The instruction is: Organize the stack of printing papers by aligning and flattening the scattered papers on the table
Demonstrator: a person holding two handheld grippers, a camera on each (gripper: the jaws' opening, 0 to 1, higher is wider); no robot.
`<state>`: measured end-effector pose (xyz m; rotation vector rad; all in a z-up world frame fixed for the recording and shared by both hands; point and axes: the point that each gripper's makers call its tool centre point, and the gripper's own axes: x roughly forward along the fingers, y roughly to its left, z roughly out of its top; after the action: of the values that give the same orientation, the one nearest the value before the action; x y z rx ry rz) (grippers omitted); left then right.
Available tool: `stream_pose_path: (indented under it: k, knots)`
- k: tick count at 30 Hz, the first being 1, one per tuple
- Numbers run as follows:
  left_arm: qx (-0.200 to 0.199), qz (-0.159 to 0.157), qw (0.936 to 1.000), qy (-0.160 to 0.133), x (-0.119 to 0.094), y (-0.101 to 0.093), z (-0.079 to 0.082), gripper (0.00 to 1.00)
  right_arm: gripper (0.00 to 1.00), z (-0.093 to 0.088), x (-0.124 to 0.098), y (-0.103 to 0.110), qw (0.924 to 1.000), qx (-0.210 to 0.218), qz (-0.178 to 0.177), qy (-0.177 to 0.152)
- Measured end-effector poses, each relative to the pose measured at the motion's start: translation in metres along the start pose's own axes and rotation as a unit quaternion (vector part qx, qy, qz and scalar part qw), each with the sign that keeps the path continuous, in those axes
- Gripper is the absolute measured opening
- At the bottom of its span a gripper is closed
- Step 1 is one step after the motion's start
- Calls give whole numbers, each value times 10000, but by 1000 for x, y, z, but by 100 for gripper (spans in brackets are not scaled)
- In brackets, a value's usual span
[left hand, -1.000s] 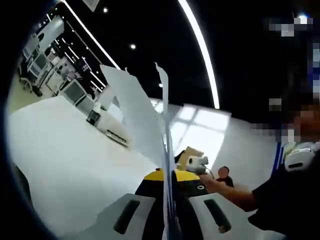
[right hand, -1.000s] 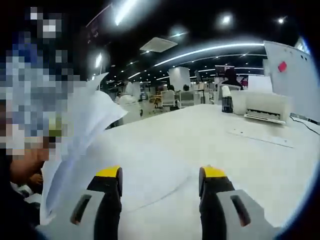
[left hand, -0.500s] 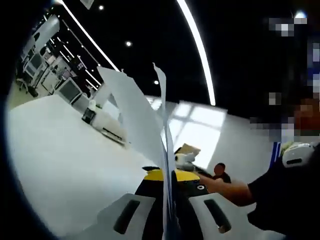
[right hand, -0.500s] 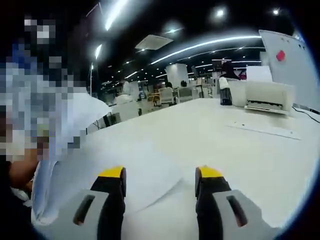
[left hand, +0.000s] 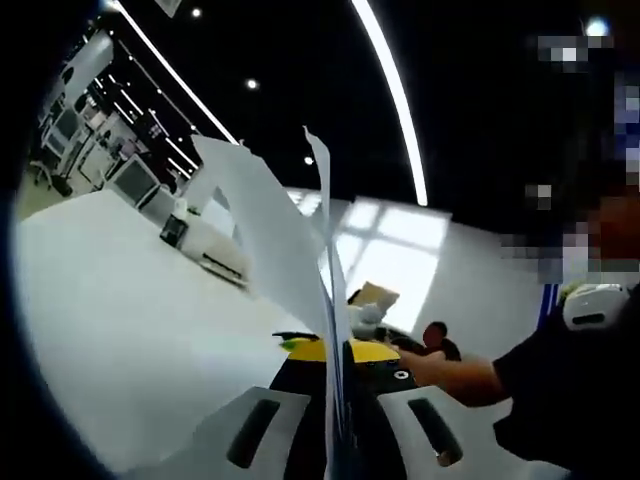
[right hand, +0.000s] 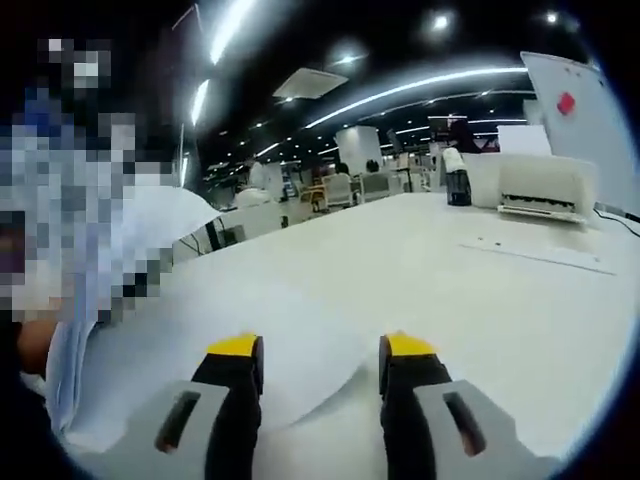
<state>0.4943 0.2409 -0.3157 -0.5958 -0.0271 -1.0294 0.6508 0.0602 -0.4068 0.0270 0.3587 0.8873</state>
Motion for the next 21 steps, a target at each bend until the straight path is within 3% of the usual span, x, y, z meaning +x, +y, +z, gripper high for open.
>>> stream_pose_path:
  k: [9, 15, 18, 21]
  knots:
    - [54, -37, 10000, 16, -1, -1, 0, 6, 30, -9, 2, -6, 9998, -95, -108, 167]
    - [61, -26, 10000, 11, 2, -5, -2, 6, 30, -9, -1, -15, 9996, 192, -169, 136]
    - [53, -29, 10000, 2, 2, -5, -2, 6, 31, -9, 2, -11, 9996, 212, -88, 134]
    - [46, -24, 10000, 3, 2, -5, -3, 6, 26, -11, 4, -4, 9998, 105, -8, 182]
